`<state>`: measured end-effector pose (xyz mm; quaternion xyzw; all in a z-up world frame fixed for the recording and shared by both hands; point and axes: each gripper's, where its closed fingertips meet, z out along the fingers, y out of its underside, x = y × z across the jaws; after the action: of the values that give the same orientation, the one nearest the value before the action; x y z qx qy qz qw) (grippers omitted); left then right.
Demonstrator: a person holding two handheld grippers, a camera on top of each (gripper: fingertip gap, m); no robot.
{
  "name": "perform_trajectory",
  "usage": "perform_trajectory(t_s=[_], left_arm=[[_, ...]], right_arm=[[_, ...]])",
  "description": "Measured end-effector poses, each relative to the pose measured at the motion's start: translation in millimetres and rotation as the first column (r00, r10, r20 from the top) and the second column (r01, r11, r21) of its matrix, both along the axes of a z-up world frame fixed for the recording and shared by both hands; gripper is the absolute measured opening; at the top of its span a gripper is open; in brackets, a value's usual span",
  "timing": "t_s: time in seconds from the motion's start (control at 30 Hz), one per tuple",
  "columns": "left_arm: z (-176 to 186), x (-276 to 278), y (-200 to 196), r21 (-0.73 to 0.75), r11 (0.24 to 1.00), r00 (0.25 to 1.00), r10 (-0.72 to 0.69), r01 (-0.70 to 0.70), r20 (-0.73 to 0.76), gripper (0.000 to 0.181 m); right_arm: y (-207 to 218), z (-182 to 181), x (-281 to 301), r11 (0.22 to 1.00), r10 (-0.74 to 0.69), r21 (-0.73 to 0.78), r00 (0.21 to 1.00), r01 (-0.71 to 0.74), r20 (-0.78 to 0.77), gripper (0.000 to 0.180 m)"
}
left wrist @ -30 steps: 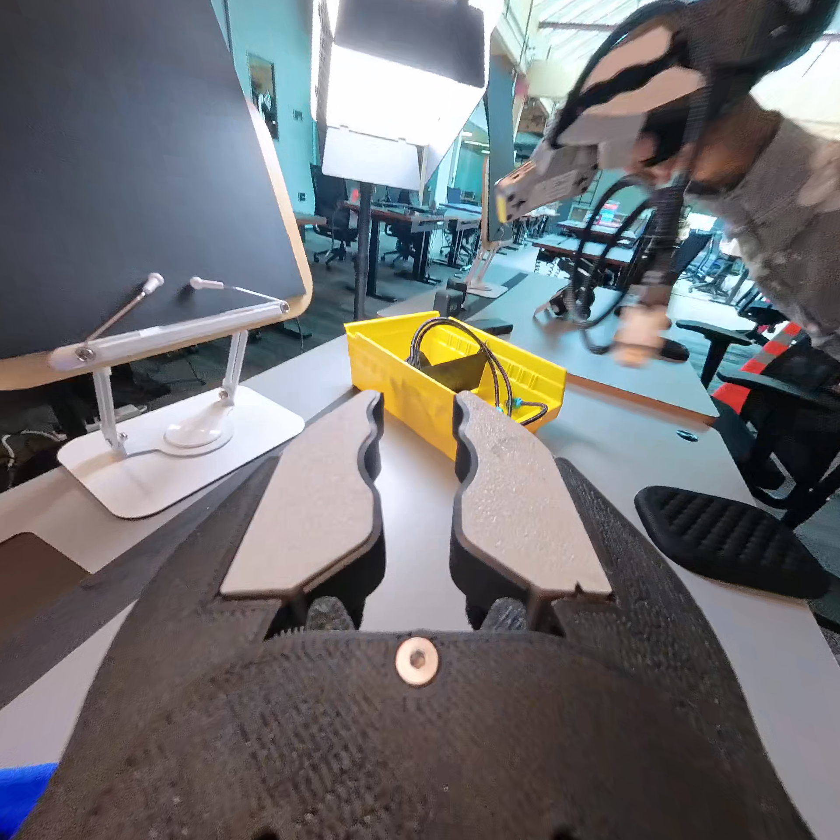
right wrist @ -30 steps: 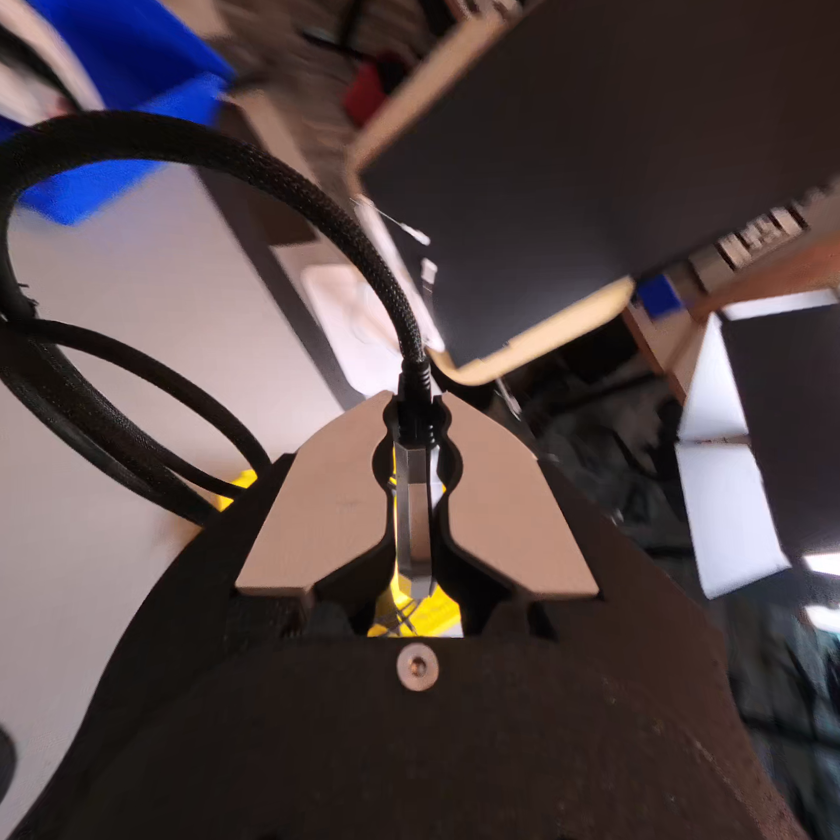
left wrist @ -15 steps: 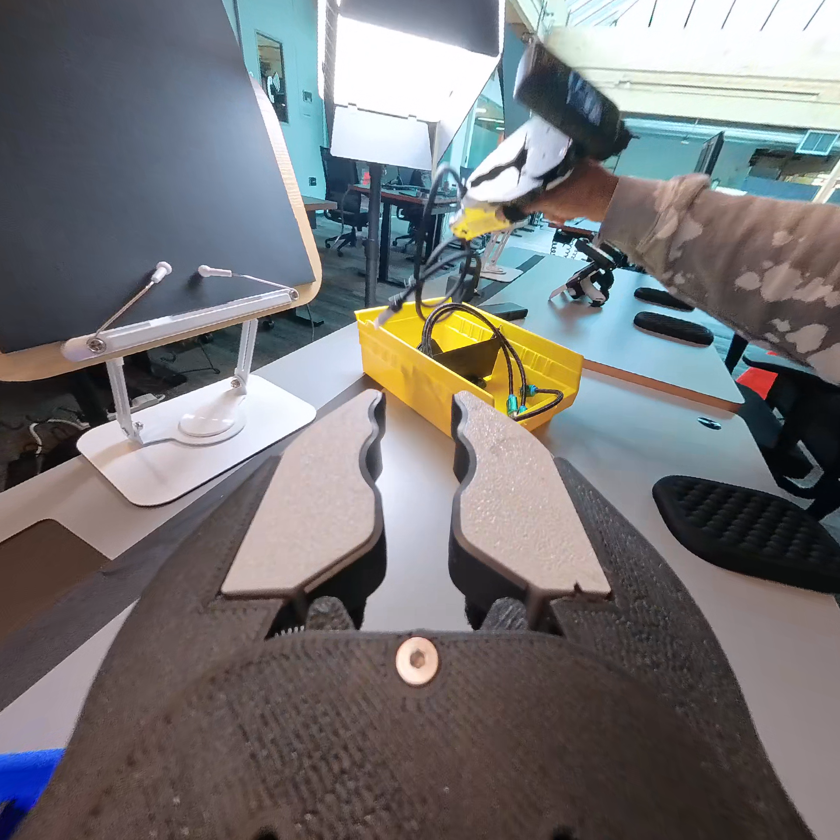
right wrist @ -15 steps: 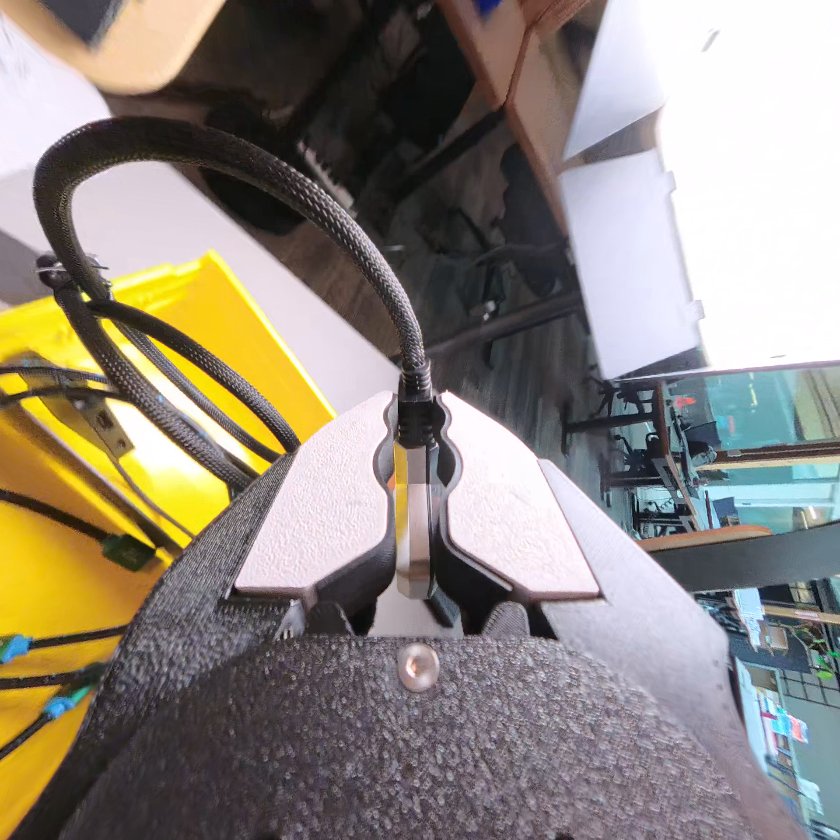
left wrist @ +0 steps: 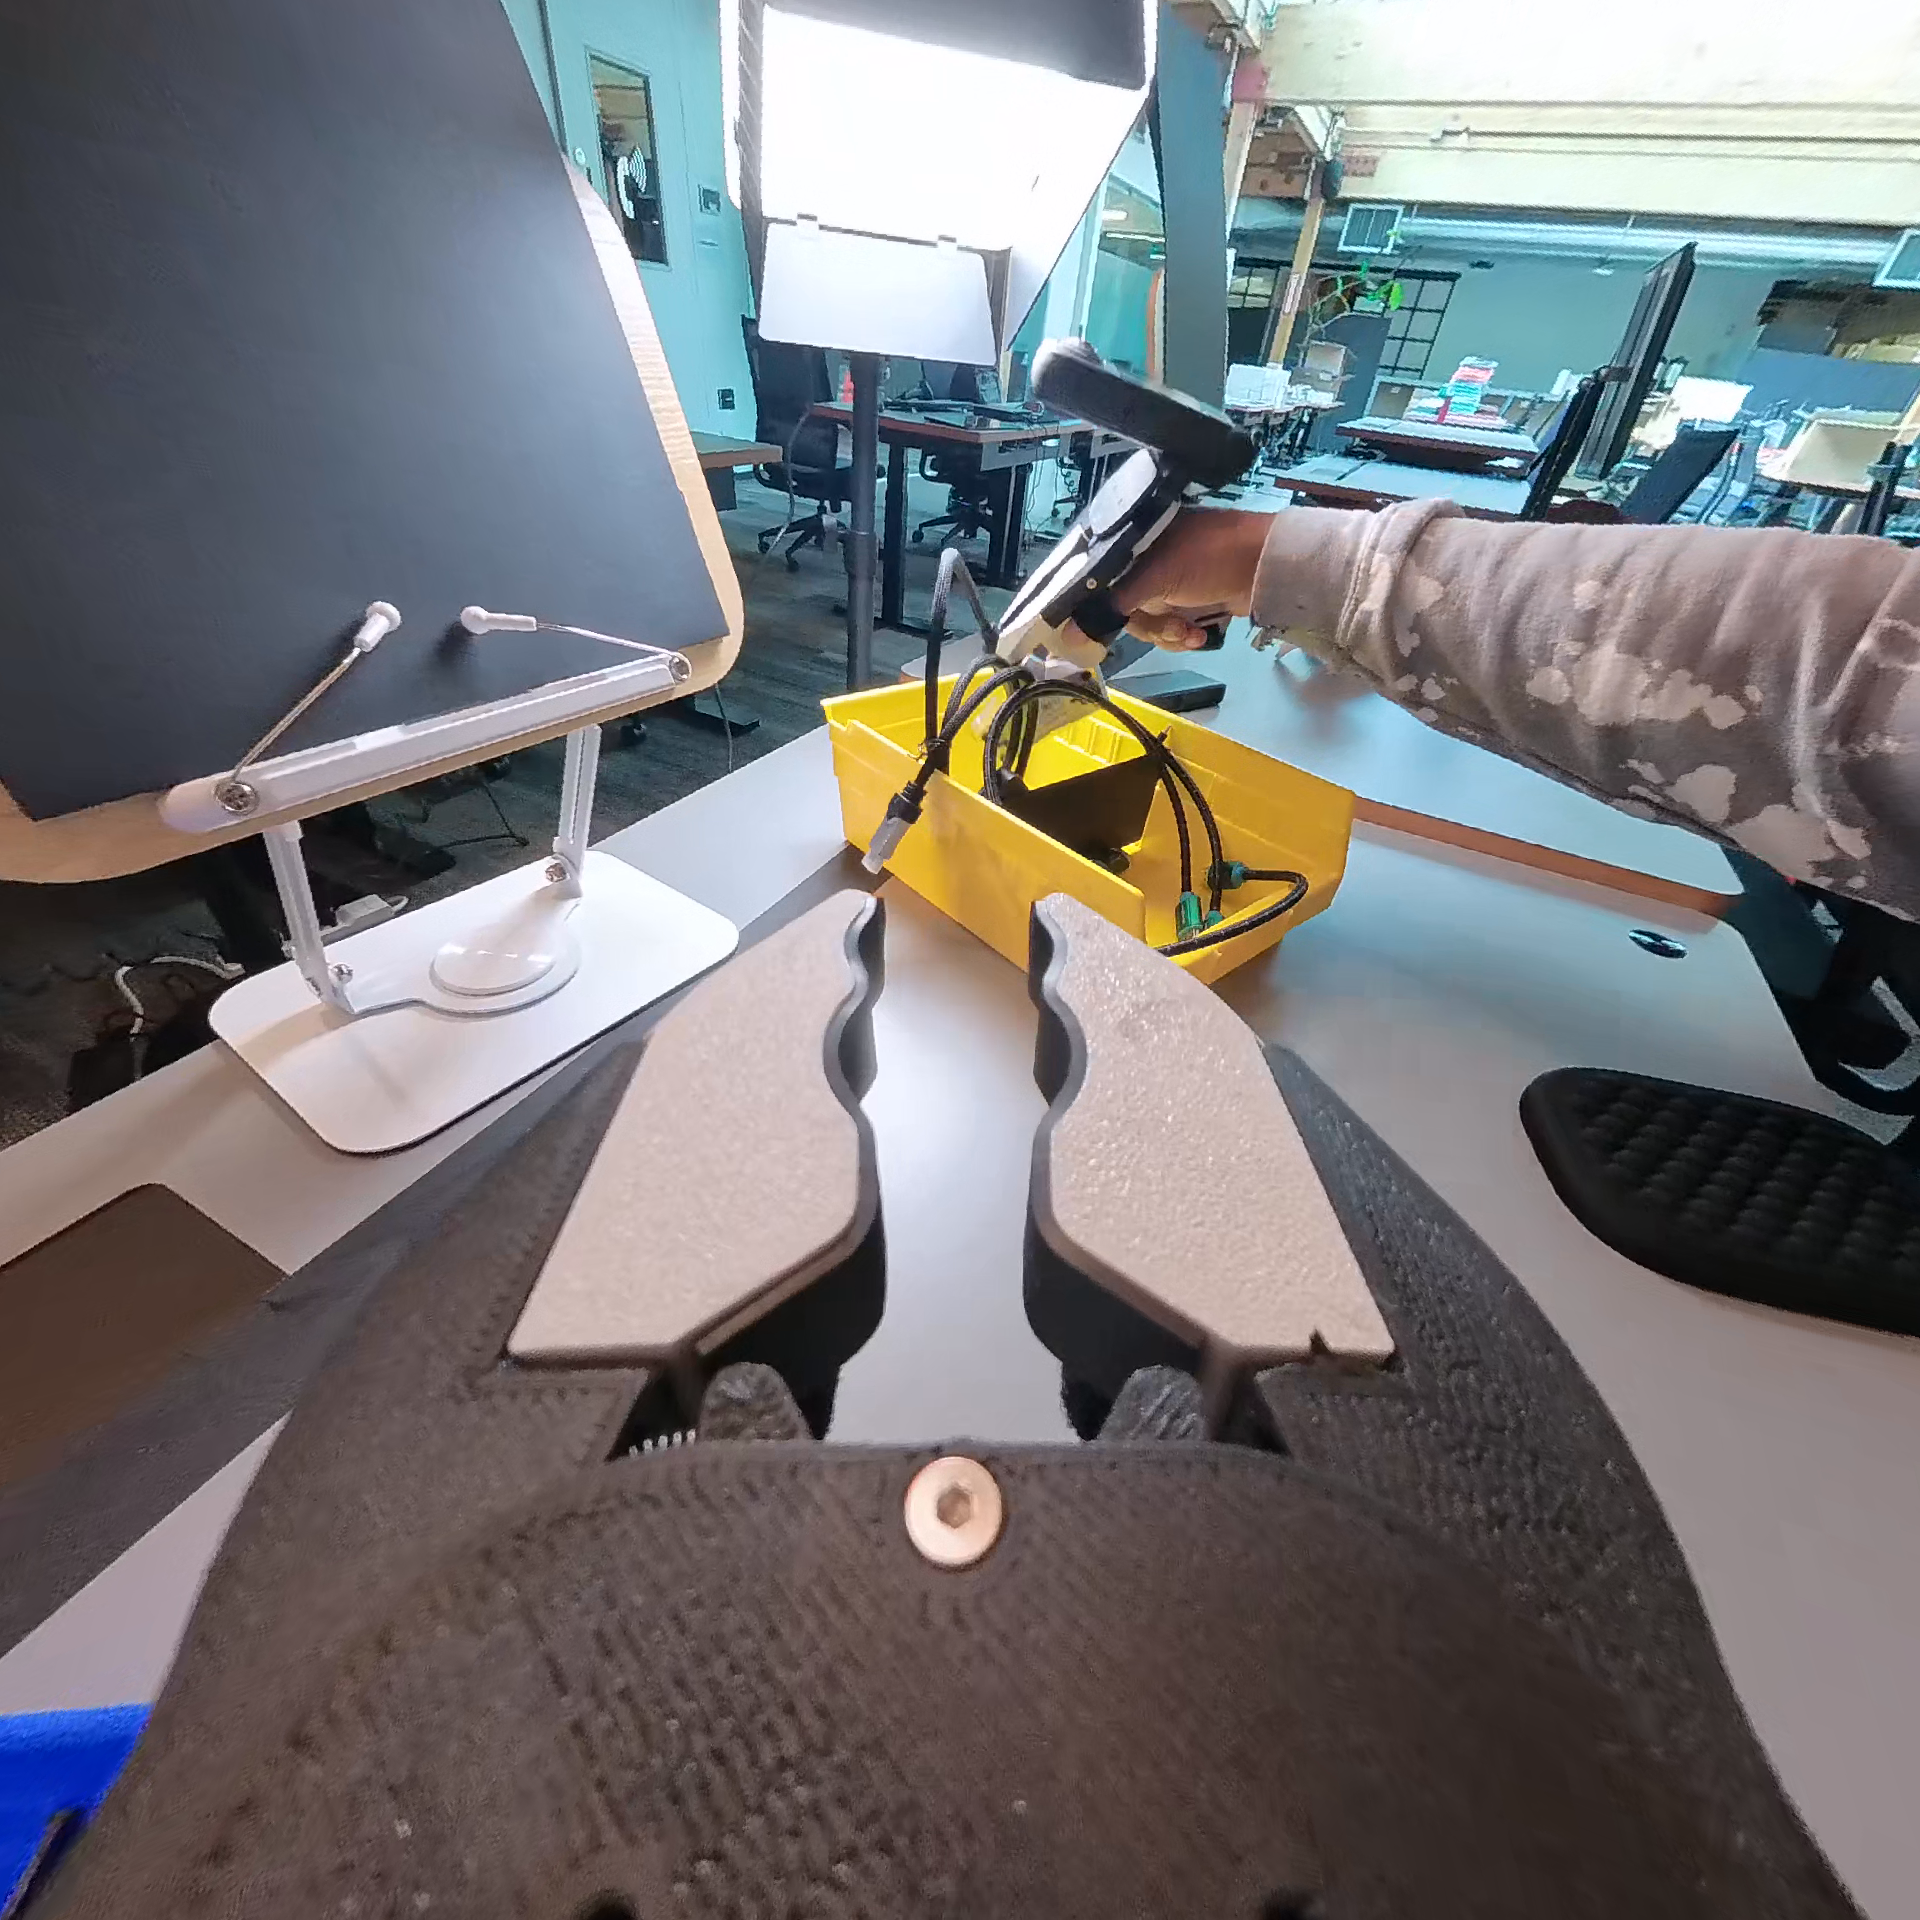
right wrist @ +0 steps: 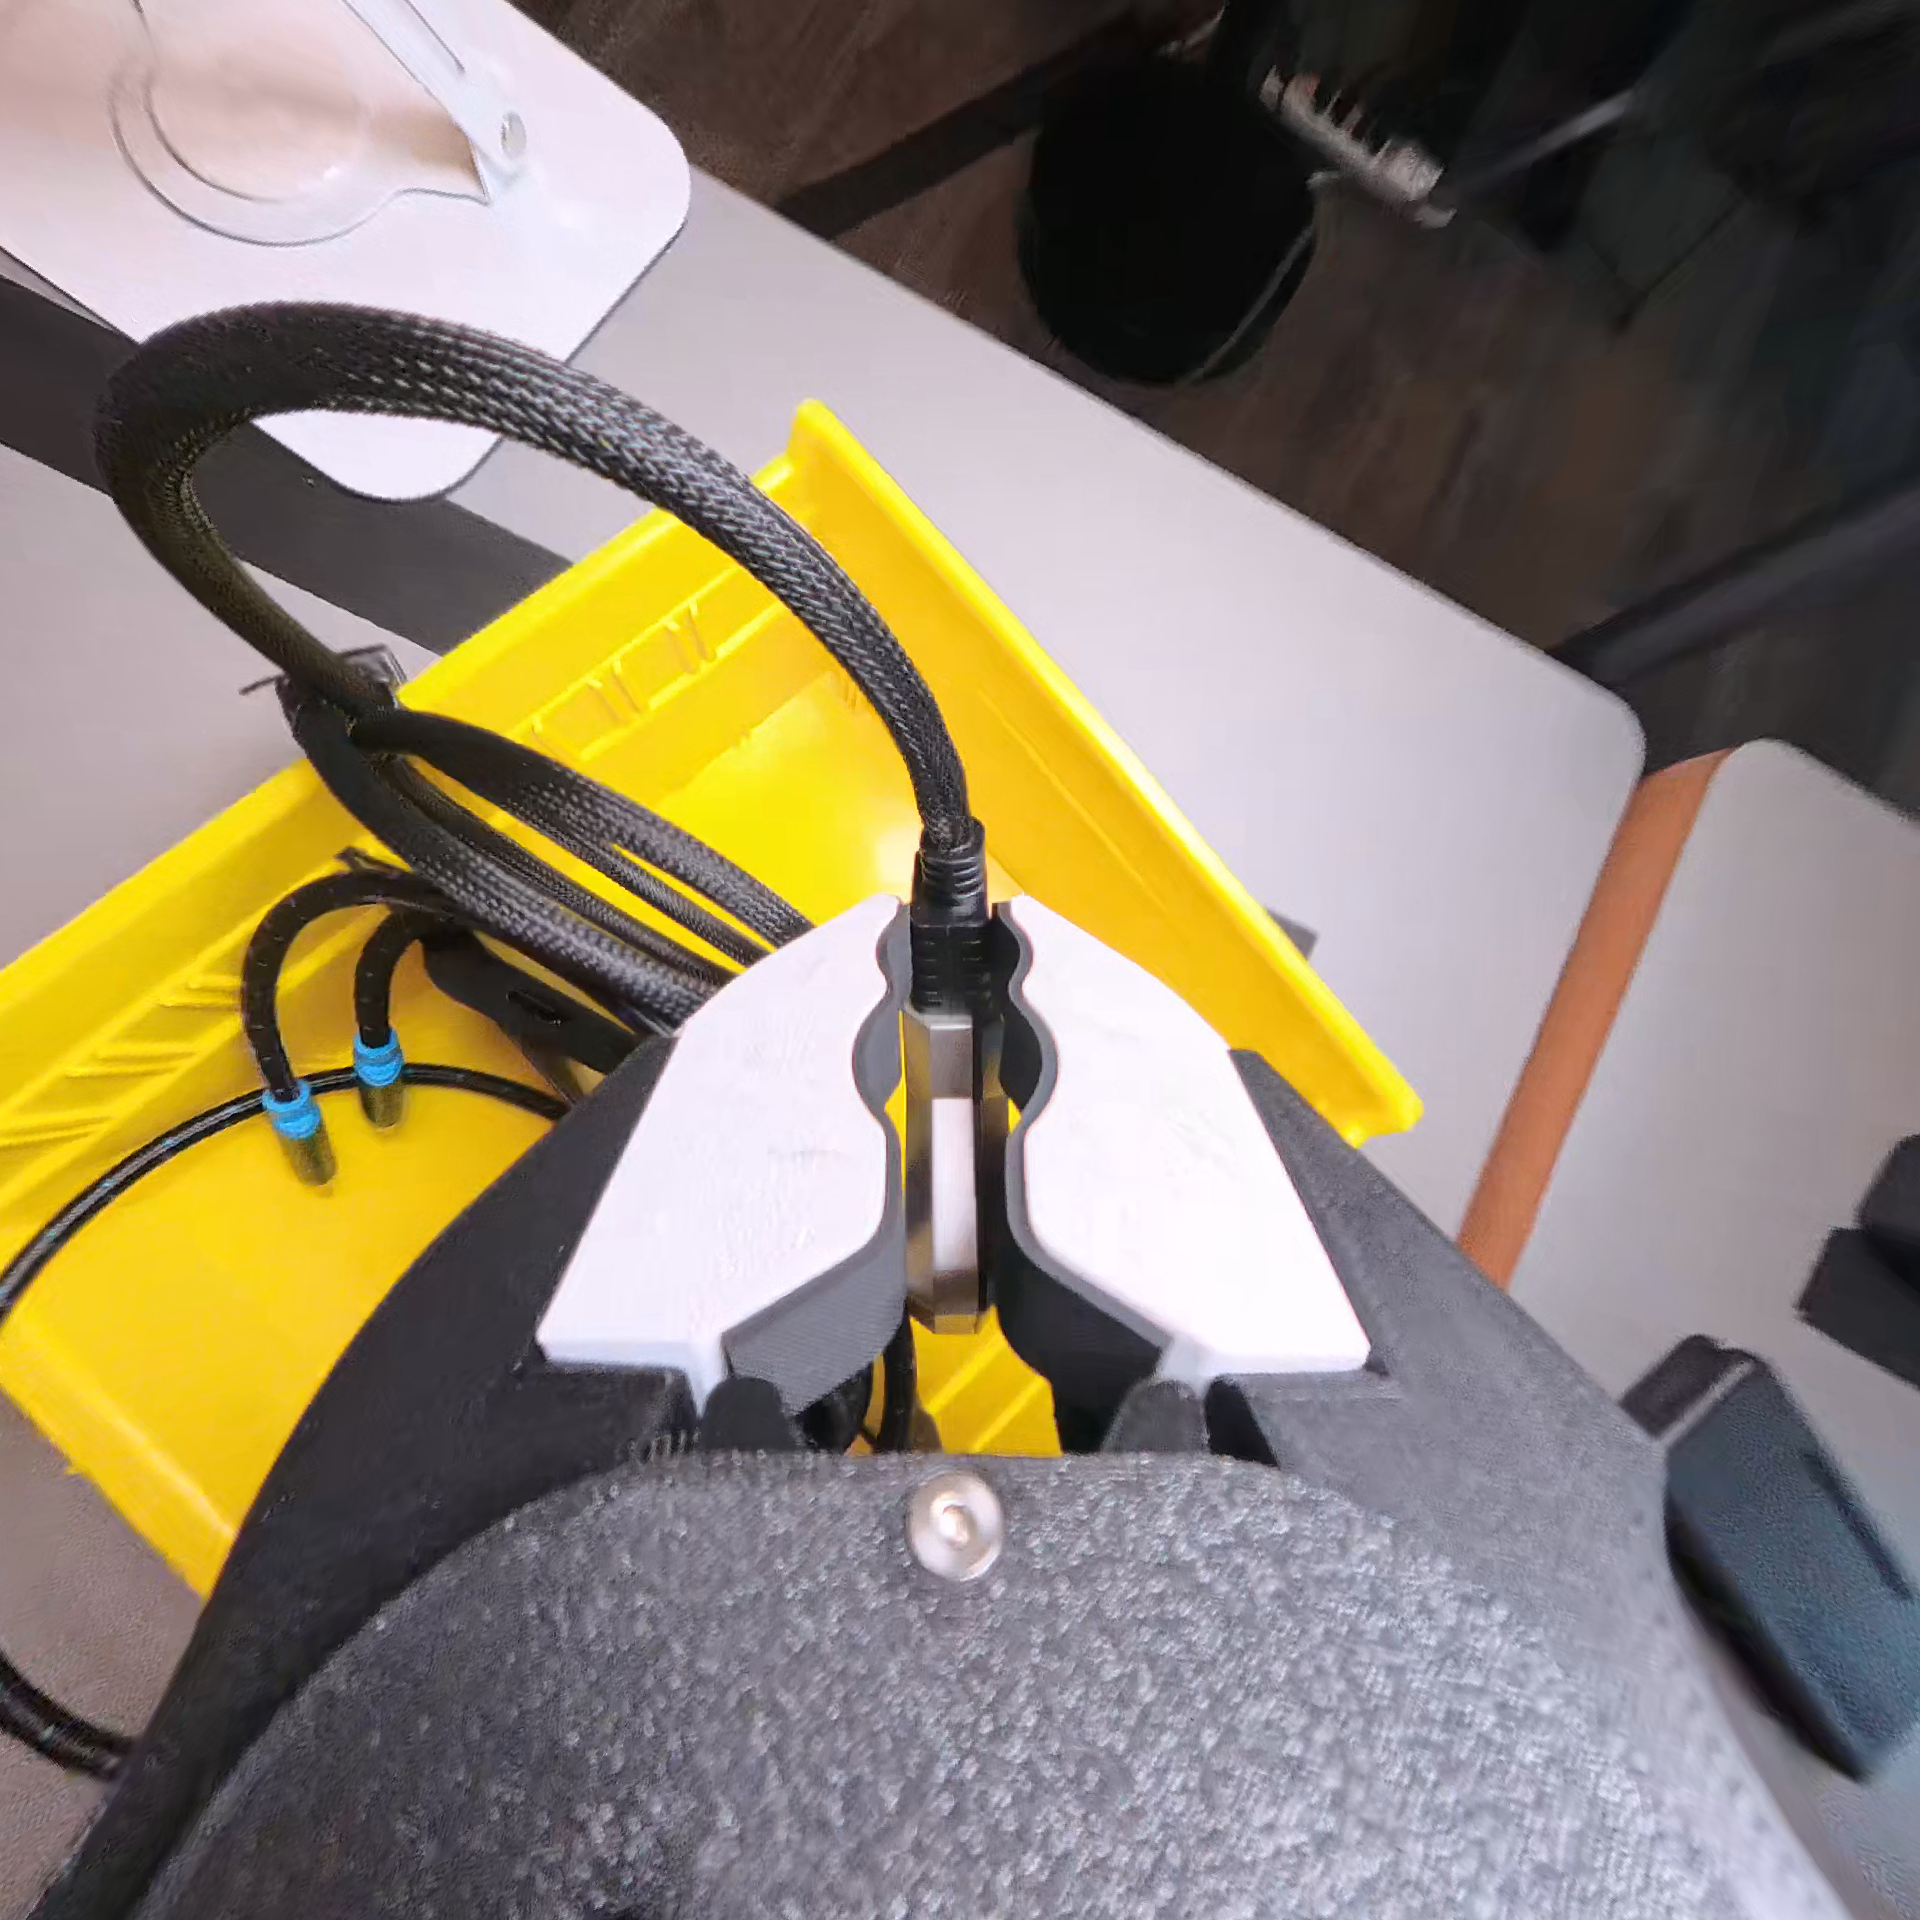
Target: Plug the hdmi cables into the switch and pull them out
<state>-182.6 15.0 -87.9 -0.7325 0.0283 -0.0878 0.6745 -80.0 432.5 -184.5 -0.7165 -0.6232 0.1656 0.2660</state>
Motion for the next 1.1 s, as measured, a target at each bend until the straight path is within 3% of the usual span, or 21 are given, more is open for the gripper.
perform_trajectory(t_s=[0.07,0.13,0.23,0.33,0.47,0.53,0.7,0.83,0.9,1.1], left_arm=[[-1.5,-2.7,0.1,-0.001,1.0,1.0,0.003,-0.003,0.009,0.027],[-4.1,-5.3,0.6,-0.006,1.0,1.0,0.004,-0.004,0.017,0.027],[-8.8,-7.8,2.9,-0.016,1.0,1.0,0.006,-0.006,0.027,0.027],[-12.7,-6.6,6.7,-0.024,1.0,0.999,-0.001,0.002,0.037,0.027],[-19.4,-3.6,11.9,-0.053,0.999,1.0,-0.005,0.006,0.022,0.027],[-21.5,-2.0,13.3,-0.063,0.998,1.0,-0.005,0.006,0.013,0.027],[-22.9,0.8,13.9,-0.073,0.997,1.0,-0.006,0.006,0.001,0.027],[-22.3,-1.0,11.5,-0.076,0.997,1.0,0.004,-0.005,-0.011,0.027],[-21.2,-3.5,10.3,-0.072,0.997,1.0,0.01,-0.011,-0.013,0.027],[-22.5,-9.3,9.3,-0.07,0.997,1.0,0.013,-0.013,0.001,0.027]], right_arm=[[6.1,-14.3,8.4,0.995,-0.029,-0.091,0.999,0.031,0.022,0.027],[15.6,-10.9,9.5,0.996,-0.049,-0.083,0.998,0.045,-0.038,0.039],[32.0,14.4,11.5,0.998,-0.054,0.036,0.99,0.059,-0.129,0.055],[21.5,36.5,7.6,0.975,0.065,0.217,0.991,-0.038,-0.117,0.049],[-20.5,51.3,-13.7,0.831,0.252,0.499,0.966,-0.247,0.059,0.045],[-50.9,52.6,-30.6,0.749,0.338,0.56,0.931,-0.353,0.135,0.044],[-106.4,14.4,-62.2,0.661,0.467,0.453,0.8,-0.599,0.376,0.034],[-86.3,-20.8,-63.6,0.661,0.409,0.351,0.71,-0.663,0.573,0.025],[-82.7,-26.1,-62.9,0.687,0.418,0.297,0.696,-0.663,0.583,0.012],[-73.1,-5.3,-49.1,0.718,0.418,0.241,0.681,-0.653,0.602,0.008]])
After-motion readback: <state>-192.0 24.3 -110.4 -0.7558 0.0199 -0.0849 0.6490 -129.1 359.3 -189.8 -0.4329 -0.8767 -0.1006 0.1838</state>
